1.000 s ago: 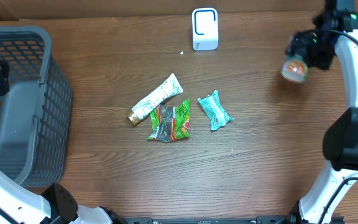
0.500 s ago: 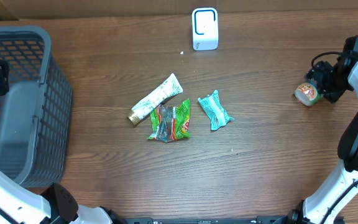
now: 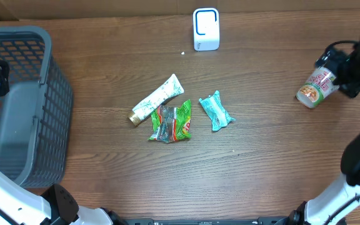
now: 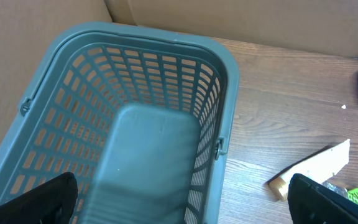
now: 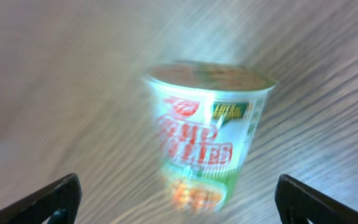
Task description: Scan the item barcode
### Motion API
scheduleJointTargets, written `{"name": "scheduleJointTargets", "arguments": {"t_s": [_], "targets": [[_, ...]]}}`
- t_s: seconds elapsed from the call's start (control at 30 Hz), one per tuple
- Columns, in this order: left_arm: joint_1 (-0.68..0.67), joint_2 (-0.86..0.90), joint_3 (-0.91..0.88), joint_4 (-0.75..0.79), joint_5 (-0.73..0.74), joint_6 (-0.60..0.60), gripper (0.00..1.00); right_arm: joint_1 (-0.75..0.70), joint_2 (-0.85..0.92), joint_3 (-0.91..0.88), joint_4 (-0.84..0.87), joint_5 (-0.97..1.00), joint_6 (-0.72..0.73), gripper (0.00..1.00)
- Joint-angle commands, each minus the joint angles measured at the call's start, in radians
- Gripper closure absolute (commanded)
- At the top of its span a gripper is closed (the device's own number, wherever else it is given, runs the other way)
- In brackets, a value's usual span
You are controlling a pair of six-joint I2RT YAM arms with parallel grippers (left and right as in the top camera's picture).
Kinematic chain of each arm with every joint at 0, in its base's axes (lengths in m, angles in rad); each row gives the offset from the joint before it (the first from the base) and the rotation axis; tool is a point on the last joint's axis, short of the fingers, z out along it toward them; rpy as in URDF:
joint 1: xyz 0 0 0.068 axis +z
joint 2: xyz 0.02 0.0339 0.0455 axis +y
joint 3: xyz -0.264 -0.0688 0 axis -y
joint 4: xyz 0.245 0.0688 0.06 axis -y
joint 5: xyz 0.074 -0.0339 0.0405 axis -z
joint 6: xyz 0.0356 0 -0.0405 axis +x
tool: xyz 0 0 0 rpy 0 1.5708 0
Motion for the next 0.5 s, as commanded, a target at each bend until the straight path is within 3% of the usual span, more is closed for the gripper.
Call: {"name": "scheduleJointTargets", "arguments": {"t_s": [0.0,0.07,0.17,0.47], "targets": [[-0.006,0.0,0.0,0.001,0.014,0.019,0.0,0.031,-0.132,0.085,-0.031,-0.172,-0.148,0.0],[-0.006,0.0,0.0,0.001,0.014,0.019,0.01,0.095,-0.144,0.084,-0.058,-0.289,-0.271,0.0],[-0.006,0.0,0.0,0.001,0.014,0.019,0.0,0.206,-0.142,0.054,-0.07,-0.293,-0.35,0.01],[-0.006,0.0,0.0,0.001,0.014,0.019,0.0,0.556,-0.127,-0.09,0.088,-0.065,-0.465,0.05]]}}
